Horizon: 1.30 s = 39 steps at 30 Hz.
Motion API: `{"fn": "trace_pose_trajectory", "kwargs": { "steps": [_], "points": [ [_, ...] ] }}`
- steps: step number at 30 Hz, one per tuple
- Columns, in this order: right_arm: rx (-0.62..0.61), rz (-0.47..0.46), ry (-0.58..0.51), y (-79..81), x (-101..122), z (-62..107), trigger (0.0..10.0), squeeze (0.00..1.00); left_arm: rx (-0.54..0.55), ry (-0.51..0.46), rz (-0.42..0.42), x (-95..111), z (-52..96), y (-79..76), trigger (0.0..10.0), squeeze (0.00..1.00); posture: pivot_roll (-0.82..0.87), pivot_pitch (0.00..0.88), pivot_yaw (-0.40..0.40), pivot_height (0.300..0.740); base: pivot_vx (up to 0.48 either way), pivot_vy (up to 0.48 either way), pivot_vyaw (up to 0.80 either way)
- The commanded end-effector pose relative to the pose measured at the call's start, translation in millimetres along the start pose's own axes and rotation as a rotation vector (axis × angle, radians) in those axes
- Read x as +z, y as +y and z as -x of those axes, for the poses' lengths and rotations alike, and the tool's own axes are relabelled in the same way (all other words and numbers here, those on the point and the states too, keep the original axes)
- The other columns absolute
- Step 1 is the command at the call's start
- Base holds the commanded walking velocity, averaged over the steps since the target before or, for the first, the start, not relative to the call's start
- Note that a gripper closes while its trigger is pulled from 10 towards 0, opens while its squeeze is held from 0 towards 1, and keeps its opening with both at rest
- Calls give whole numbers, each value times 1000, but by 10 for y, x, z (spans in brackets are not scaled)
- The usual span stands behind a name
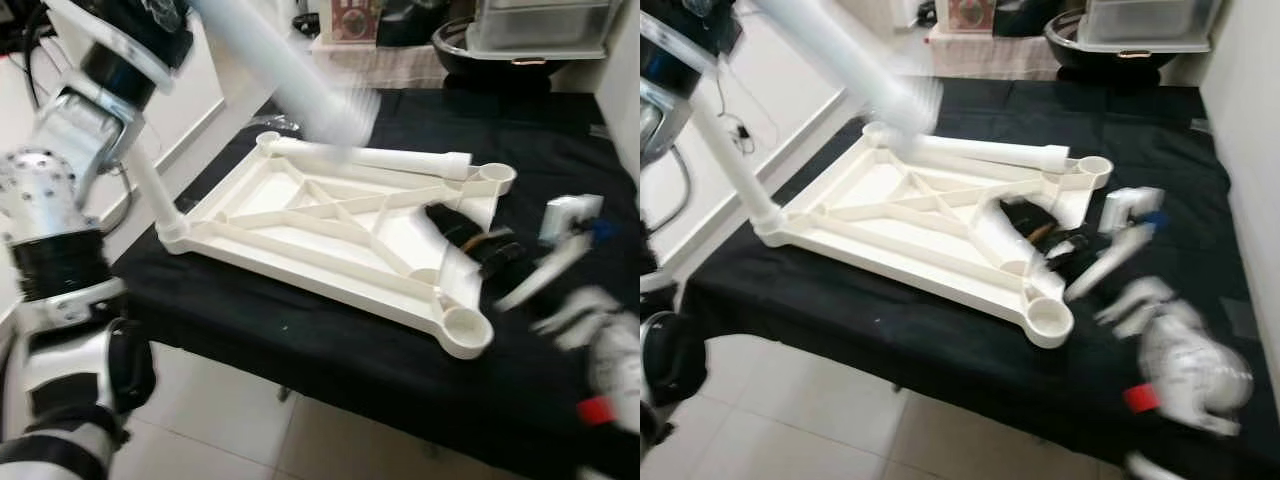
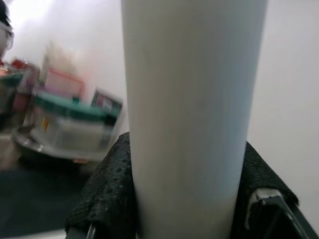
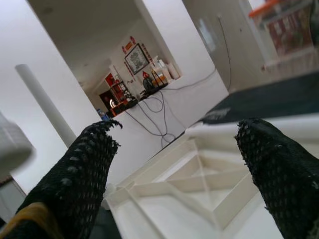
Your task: Building children table
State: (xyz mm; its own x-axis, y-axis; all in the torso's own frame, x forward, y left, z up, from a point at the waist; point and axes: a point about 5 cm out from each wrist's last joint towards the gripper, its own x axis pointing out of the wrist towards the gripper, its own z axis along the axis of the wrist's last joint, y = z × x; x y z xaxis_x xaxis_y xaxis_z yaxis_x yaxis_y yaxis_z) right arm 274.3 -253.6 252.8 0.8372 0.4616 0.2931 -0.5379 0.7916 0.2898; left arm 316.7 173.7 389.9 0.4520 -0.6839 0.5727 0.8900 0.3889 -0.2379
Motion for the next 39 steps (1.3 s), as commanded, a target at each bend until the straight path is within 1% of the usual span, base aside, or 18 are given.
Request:
{"fn": "trace_pose_trajectory", "kwargs": {
  "steps": [1, 2, 4, 5, 7, 10, 11, 12, 13, 15, 17, 19, 21, 22, 24, 26, 30, 39],
  "points": [
    [46, 20, -6, 56, 24, -40, 10000, 0, -35, 100, -14, -145, -9, -5, 0, 0, -58, 52, 105, 740, 0, 0, 0],
    [148, 106, 39, 148, 138, -20, 10000, 0, -95, 217, -62, -286, 30, -46, 0, 0, -58, 50, 101, 740, 0, 0, 0],
    [148, 106, 39, 148, 138, -20, 10000, 0, -95, 217, -62, -286, 30, -46, 0, 0, -58, 50, 101, 740, 0, 0, 0],
    [229, 167, 85, 227, 198, -14, 10000, 0, -159, 311, -95, -396, 58, -97, 0, 0, -60, 51, 100, 740, 0, 0, 0],
    [229, 167, 85, 227, 198, -14, 10000, 0, -159, 311, -95, -396, 58, -97, 0, 0, -60, 51, 100, 740, 0, 0, 0],
    [334, 224, 151, 351, 244, -37, 10000, 0, -253, 387, -121, -514, 77, -172, 0, 0, -62, 48, 94, 740, 0, 0, 0],
    [455, 263, 251, 507, 184, -71, 10000, 0, -323, 424, -152, -626, 79, -214, 0, 0, -68, 44, 88, 740, 0, 0, 0],
    [455, 263, 251, 507, 184, -71, 10000, 0, -323, 424, -152, -626, 79, -214, 0, 0, -68, 44, 88, 740, 0, 0, 0],
    [543, 293, 352, 632, 60, -111, 10000, 0, -376, 428, -170, -727, 77, -236, 0, 0, -76, 44, 85, 740, 0, 0, 0],
    [543, 293, 352, 632, 60, -111, 10000, 0, -376, 428, -170, -727, 77, -236, 0, 0, -76, 44, 85, 740, 0, 0, 0],
    [601, 375, 497, 773, -320, -284, 10000, 0, -409, 414, -233, -1009, 72, -212, 0, 0, -81, 41, 73, 740, 0, 0, 0],
    [593, 400, 515, 797, -424, -352, 10000, 0, -418, 412, -253, -1094, 74, -211, 0, 0, -81, 41, 73, 740, 0, 0, 0],
    [552, 390, 516, 814, -544, -483, 10000, 0, -444, 401, -304, -1234, 85, -233, 0, 0, -76, 42, 70, 740, 0, 0, 0],
    [544, 379, 519, 827, -583, -508, 10000, 0, -445, 394, -313, -1285, 91, -237, 863, 0, -74, 42, 70, 740, 0, 0, 0],
    [541, 372, 522, 837, -608, -520, 10000, 0, -445, 388, -317, -1317, 95, -239, 863, 0, -74, 42, 70, 740, 0, 0, 0],
    [544, 348, 515, 893, -655, -537, 10000, 0, -428, 370, -294, -1364, 105, -231, 4000, 0, -80, 46, 70, 740, 0, 0, 0],
    [543, 320, 498, 991, -739, -581, 10000, 0, -430, 342, -277, -1429, 111, -232, 4824, 0, -83, 47, 70, 740, 0, 0, 0],
    [567, 228, 504, 1217, -1073, -659, 10000, 0, -419, 264, -267, -1446, 9, -218, 5098, 0, -82, 50, 71, 740, 0, 0, 0]
  ]
}}
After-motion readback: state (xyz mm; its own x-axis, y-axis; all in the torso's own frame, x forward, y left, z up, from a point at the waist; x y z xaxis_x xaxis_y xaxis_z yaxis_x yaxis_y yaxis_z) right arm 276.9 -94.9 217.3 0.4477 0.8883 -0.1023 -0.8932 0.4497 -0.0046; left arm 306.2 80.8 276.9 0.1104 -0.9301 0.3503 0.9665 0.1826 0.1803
